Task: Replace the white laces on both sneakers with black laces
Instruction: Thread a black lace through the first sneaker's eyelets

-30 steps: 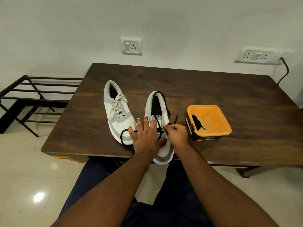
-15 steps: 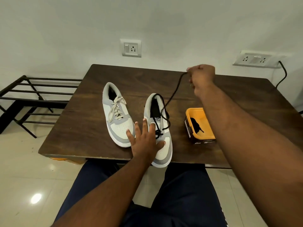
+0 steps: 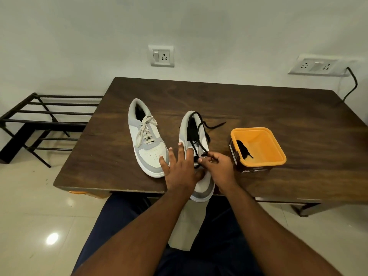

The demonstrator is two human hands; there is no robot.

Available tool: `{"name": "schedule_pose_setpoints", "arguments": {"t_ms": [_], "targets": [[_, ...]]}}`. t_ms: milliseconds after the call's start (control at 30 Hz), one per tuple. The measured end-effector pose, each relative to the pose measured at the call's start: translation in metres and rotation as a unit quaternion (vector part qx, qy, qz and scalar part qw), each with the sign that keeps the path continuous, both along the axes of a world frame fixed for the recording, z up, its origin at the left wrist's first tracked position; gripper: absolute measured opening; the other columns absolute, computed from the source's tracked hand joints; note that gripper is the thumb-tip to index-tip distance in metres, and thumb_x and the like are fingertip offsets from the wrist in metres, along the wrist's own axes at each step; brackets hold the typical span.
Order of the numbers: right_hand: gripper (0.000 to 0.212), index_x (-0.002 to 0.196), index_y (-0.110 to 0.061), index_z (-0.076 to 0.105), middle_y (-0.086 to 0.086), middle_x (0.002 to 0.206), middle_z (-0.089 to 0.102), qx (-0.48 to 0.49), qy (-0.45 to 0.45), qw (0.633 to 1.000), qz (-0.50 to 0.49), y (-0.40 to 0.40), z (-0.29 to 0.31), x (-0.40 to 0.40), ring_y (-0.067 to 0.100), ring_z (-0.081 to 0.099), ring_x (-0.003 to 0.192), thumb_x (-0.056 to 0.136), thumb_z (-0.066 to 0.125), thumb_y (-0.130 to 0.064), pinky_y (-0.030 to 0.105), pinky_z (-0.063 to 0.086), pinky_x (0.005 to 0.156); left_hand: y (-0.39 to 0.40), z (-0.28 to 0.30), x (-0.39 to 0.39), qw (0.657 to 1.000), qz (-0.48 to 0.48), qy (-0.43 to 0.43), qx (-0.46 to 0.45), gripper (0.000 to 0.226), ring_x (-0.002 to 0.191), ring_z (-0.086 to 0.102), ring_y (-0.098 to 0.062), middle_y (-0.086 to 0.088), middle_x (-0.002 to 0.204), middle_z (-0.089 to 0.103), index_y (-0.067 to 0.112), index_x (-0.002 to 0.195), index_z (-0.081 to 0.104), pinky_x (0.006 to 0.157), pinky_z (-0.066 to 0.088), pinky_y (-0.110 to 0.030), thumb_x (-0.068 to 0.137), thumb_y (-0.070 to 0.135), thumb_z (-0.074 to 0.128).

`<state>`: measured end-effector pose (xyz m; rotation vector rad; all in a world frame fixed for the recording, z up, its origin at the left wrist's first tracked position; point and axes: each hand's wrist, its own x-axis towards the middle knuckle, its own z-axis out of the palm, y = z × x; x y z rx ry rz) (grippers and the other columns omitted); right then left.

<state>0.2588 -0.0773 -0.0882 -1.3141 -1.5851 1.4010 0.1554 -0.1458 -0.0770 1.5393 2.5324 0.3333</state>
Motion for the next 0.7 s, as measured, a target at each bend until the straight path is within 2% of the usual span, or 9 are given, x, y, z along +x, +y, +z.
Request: {"name": "schedule_pose_setpoints", "arguments": {"t_ms": [67,200,333,467,567,633,700], "targets": [[0.005,0.086,-0.018,0.075,0.0,0.08,0.074,0.026,-0.007,1.0,0.007,0.001,-0.004,0.002,0.017,0.07,0.079,0.084,0.073,-0.014,0.037,0.057,0.077,0.0,0.0,-0.001,1.0,0.005,-0.009,0.001,0.076,0.15,0.003,-0.033,0.001,0.164,0.008,0.032,0.146,0.024,0.113,0.005,-0.062,0.085,0.063,0.057],[0.02,0.109,-0.005,0.071,0.001,0.089,0.073,0.014,0.004,1.0,-0.018,0.006,-0.005,0.004,0.01,0.067,0.074,0.091,0.063,-0.007,0.026,0.055,0.073,0.0,0.0,-0.001,1.0,0.001,-0.008,-0.005,0.078,0.15,0.002,-0.033,0.002,0.164,0.006,0.032,0.147,0.022,0.112,0.005,-0.063,0.084,0.064,0.057],[0.009,0.092,-0.012,0.076,-0.003,0.079,0.073,0.066,-0.032,0.997,-0.007,0.008,-0.002,-0.002,0.011,0.068,0.076,0.085,0.071,-0.01,0.03,0.056,0.074,0.0,0.001,-0.001,1.0,0.006,-0.016,-0.004,0.077,0.15,0.002,-0.032,0.002,0.164,0.007,0.033,0.146,0.024,0.112,0.004,-0.063,0.084,0.063,0.058],[0.009,0.082,-0.014,0.07,0.001,0.068,0.068,0.074,-0.076,0.994,-0.001,0.012,0.009,-0.009,0.009,0.062,0.056,0.089,0.065,-0.011,0.026,0.051,0.059,-0.001,0.001,-0.001,1.0,0.008,-0.023,-0.007,0.076,0.15,0.002,-0.032,0.003,0.164,0.006,0.034,0.145,0.024,0.112,0.005,-0.064,0.085,0.064,0.058],[0.013,0.083,-0.013,0.062,0.003,0.069,0.064,0.01,0.009,0.998,-0.062,0.026,0.039,-0.014,0.01,0.058,0.052,0.095,0.059,-0.011,0.028,0.048,0.051,-0.002,0.002,-0.002,1.0,0.001,-0.028,-0.003,0.073,0.15,0.002,-0.033,0.003,0.165,0.005,0.033,0.144,0.025,0.111,0.005,-0.066,0.086,0.063,0.058],[0.013,0.082,-0.014,0.059,0.002,0.069,0.06,-0.001,0.076,0.989,-0.13,0.045,0.07,-0.015,0.009,0.055,0.053,0.095,0.058,-0.011,0.023,0.045,0.046,-0.003,0.003,-0.002,1.0,0.001,-0.03,0.0,0.072,0.15,0.003,-0.033,0.003,0.165,0.006,0.033,0.144,0.026,0.111,0.006,-0.066,0.086,0.063,0.057],[0.011,0.083,-0.014,0.059,0.002,0.071,0.06,0.004,0.112,0.982,-0.155,0.061,0.094,-0.012,0.009,0.055,0.055,0.094,0.06,-0.011,0.021,0.045,0.046,-0.003,0.003,-0.002,0.999,0.003,-0.033,-0.001,0.072,0.15,0.003,-0.033,0.004,0.165,0.005,0.033,0.144,0.026,0.112,0.005,-0.066,0.086,0.063,0.057]]}}
